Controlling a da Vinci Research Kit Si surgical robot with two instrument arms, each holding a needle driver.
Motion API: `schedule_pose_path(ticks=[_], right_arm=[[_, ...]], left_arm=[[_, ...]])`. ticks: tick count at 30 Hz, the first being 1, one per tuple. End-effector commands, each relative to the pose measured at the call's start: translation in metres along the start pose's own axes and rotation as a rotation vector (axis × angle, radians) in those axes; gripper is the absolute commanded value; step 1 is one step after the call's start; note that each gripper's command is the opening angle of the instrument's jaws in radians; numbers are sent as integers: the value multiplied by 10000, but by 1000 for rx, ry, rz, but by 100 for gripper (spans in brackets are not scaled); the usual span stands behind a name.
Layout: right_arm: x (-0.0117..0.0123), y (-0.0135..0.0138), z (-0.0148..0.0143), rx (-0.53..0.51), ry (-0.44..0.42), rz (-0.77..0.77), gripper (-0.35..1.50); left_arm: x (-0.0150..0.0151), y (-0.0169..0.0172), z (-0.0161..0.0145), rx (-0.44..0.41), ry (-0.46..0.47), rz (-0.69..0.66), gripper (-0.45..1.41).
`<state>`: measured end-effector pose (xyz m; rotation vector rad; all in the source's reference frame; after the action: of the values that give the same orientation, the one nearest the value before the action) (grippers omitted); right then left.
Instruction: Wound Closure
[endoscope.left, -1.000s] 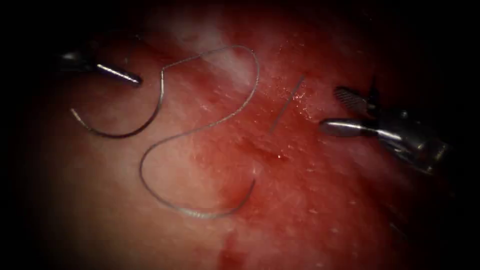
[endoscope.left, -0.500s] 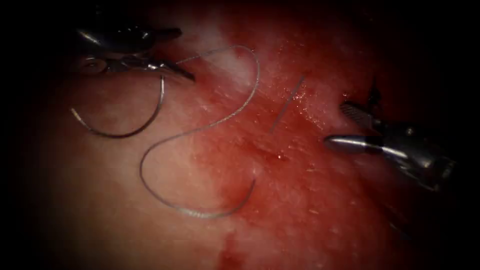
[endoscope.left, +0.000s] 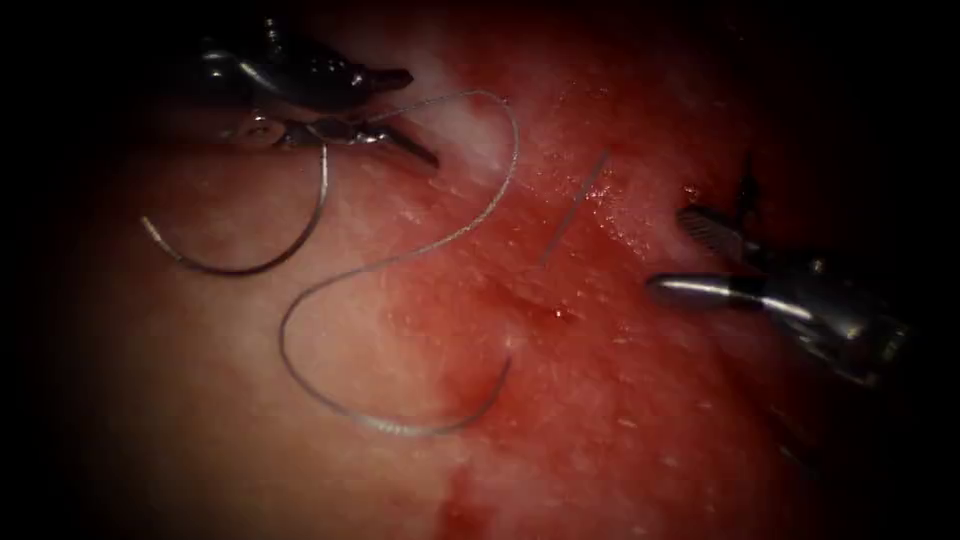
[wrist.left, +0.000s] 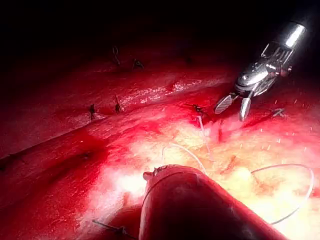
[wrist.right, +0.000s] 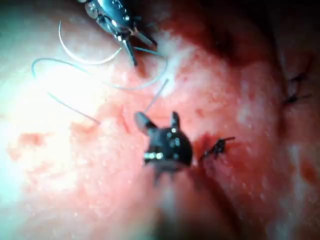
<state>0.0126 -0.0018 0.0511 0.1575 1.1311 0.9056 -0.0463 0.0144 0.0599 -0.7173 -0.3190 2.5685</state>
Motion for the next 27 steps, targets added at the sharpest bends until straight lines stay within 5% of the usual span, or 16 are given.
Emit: schedule_pose_path(ticks=[1,8,11,12,13,27], right_arm=[[-1,-2,8,2,2,-1,118],[-1,-2,8,2,2,-1,116],[-1,-2,8,1,2,-1,114],[-1,-2,8,1,2,-1,114],[-1,-3,8,1,2,-1,114],[-3,-12,3,22,0,-24,113]], left_arm=[[2,-1,9,0,-2,3,78],[-1,-12,12,0,-5,5,46],[2,-12,9,-3,-8,2,-13],[2,-12,9,-3,-8,2,-13],[3,-10,7,-3,-5,0,-45],[2,1,-42,-66,153,30,-45]])
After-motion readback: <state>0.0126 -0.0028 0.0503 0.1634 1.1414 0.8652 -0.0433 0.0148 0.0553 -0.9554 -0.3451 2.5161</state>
